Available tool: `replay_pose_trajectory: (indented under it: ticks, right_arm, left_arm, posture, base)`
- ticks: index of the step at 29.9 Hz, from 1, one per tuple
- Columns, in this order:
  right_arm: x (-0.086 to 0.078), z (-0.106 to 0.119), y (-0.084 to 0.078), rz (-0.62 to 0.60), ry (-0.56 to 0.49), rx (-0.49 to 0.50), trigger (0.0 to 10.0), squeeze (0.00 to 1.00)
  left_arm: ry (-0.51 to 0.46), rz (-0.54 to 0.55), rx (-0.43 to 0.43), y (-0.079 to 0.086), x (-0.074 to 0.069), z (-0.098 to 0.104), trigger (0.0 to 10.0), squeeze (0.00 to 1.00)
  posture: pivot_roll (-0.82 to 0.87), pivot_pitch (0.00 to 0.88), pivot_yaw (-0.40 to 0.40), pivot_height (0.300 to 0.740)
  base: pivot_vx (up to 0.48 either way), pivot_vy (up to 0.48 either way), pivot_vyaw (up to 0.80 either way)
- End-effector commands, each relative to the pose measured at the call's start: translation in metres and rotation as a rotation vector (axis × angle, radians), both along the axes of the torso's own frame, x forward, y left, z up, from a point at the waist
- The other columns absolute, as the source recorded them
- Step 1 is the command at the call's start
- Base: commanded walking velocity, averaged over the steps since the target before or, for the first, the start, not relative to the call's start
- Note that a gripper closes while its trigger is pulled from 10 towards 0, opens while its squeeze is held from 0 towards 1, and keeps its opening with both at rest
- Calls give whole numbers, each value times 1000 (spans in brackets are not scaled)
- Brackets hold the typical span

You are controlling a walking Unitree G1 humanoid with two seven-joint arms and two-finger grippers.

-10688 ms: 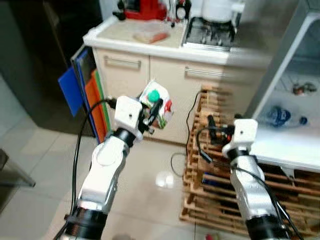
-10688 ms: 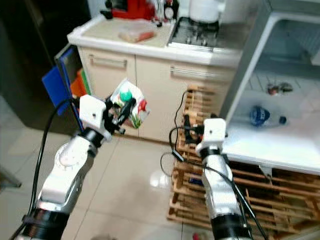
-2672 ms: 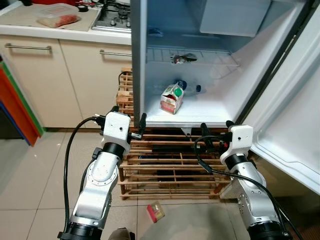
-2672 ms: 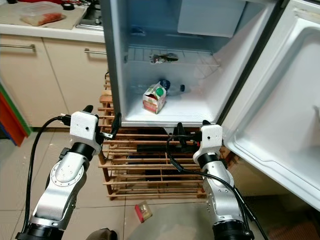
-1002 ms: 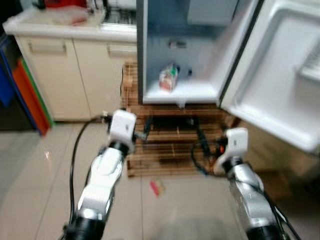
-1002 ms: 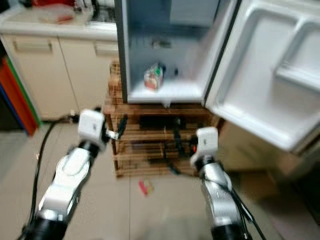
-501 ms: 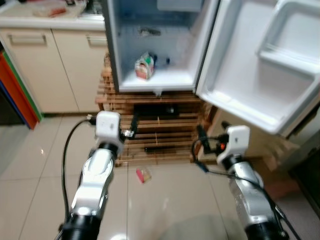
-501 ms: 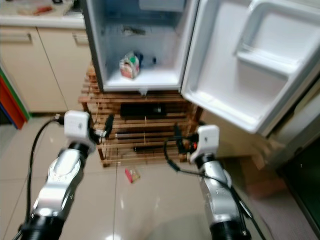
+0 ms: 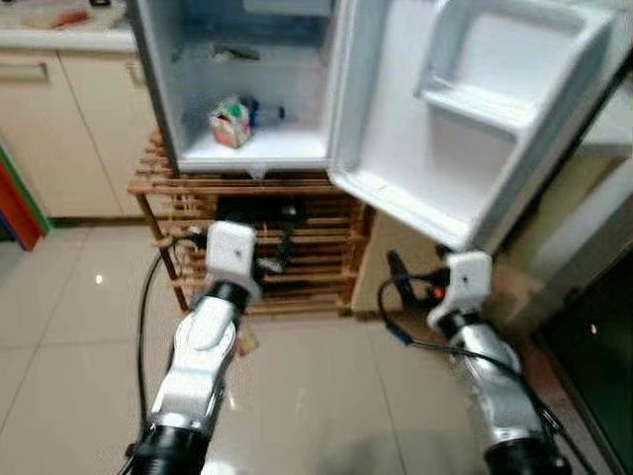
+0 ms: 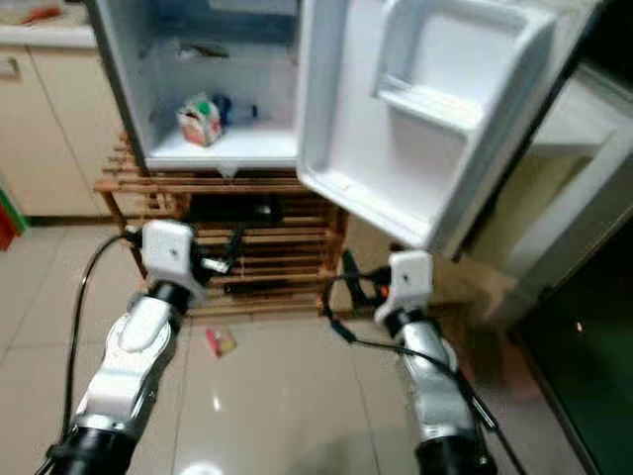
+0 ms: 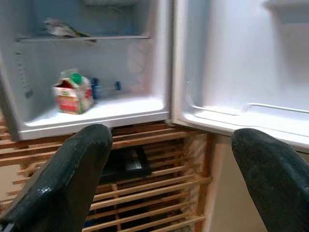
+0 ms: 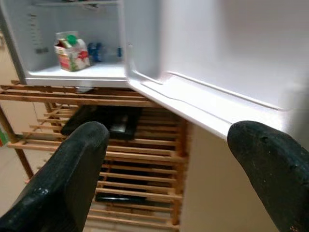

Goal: Restocking fridge

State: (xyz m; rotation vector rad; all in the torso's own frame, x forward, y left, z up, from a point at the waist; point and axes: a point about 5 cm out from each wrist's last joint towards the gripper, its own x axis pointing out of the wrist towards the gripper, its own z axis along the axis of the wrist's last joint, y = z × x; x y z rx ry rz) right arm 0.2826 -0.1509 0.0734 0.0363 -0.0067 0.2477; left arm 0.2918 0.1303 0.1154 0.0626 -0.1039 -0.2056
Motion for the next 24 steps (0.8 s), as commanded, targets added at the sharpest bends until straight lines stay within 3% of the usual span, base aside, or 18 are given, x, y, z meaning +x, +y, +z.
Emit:
replay_pose_trajectory:
  ticks: [1, 8, 16, 20, 24]
  right_arm:
    - [-1, 3, -11, -28, -11, -10, 10000, 102]
    - [0, 2, -12, -36, -8, -7, 10000, 102]
    - [-2, 0, -12, -30, -2, -11, 10000, 102]
    - [-1, -2, -11, -29, 7, -9, 10000, 106]
    - [0, -3, -10, -25, 12, -9, 10000, 102]
  left_arm:
    - [-3, -30, -6, -11, 0, 1, 10000, 0]
    - [-7, -48, -3, -14, 1, 0, 10000, 0]
    - [4, -2, -44, -4, 4, 0, 10000, 0]
    - [-6, 7, -55, -1, 3, 1, 10000, 0]
    - [2, 16, -4, -1, 3, -2, 10000, 0]
  posture:
    - [-8, 0, -50, 740]
    - [-15, 0, -48, 740]
    - [-15, 0, -45, 740]
    - [-11, 0, -43, 740]
    - [-10, 0, -41, 740]
  base:
    - [0, -424, 0]
    - [0, -434, 0]
    - [137, -411, 0]
    - [339, 0, 0]
    - [169, 0, 0]
